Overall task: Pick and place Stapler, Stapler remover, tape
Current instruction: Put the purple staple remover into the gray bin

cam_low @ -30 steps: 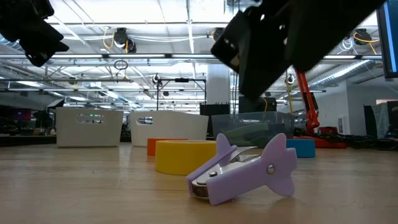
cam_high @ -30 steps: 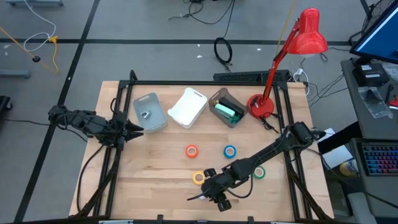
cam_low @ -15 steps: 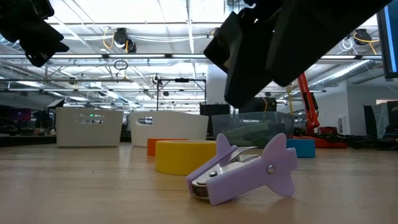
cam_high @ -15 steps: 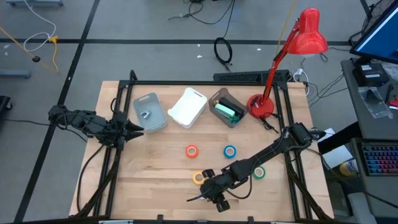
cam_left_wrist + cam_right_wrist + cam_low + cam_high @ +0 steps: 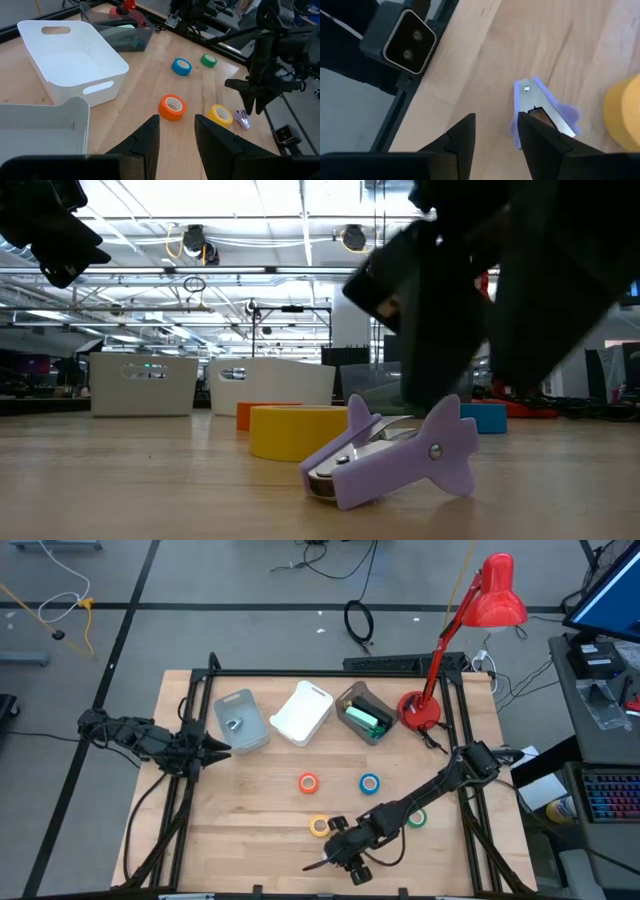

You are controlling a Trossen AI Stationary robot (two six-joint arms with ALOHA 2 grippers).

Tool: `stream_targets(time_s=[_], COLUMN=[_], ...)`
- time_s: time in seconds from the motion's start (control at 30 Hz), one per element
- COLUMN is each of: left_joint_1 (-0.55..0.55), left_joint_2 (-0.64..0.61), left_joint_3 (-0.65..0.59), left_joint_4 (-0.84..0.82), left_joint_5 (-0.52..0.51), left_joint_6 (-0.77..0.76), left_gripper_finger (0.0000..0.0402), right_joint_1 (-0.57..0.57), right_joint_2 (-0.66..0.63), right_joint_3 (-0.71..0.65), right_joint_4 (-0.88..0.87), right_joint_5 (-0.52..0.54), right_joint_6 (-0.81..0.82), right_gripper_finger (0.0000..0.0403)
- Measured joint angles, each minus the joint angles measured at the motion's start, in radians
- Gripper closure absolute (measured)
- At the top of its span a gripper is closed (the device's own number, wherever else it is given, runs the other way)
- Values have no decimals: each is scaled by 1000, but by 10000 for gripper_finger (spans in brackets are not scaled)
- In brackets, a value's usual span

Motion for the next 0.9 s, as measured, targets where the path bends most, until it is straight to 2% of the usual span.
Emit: stream_targets(time_s=[0.27,0.43,0.9], left_joint_1=[0,0,0], left_joint_2=[0,0,0], left_joint_3=[0,0,0], left_joint_4=[-1,-1,-1], left_joint_5=[0,0,0], left_joint_6=[-10,-15,-20], left_gripper_finger=[275,275,275], right_joint_1=[-2,-1,-1], right_joint_2=[-3,31,27], right_joint_3=[1,-1,1], right_joint_4=[5,4,3], right_joint_5=[53,51,55], right_joint_6=[-1,-4,-3], right_gripper_finger=[251,265,317])
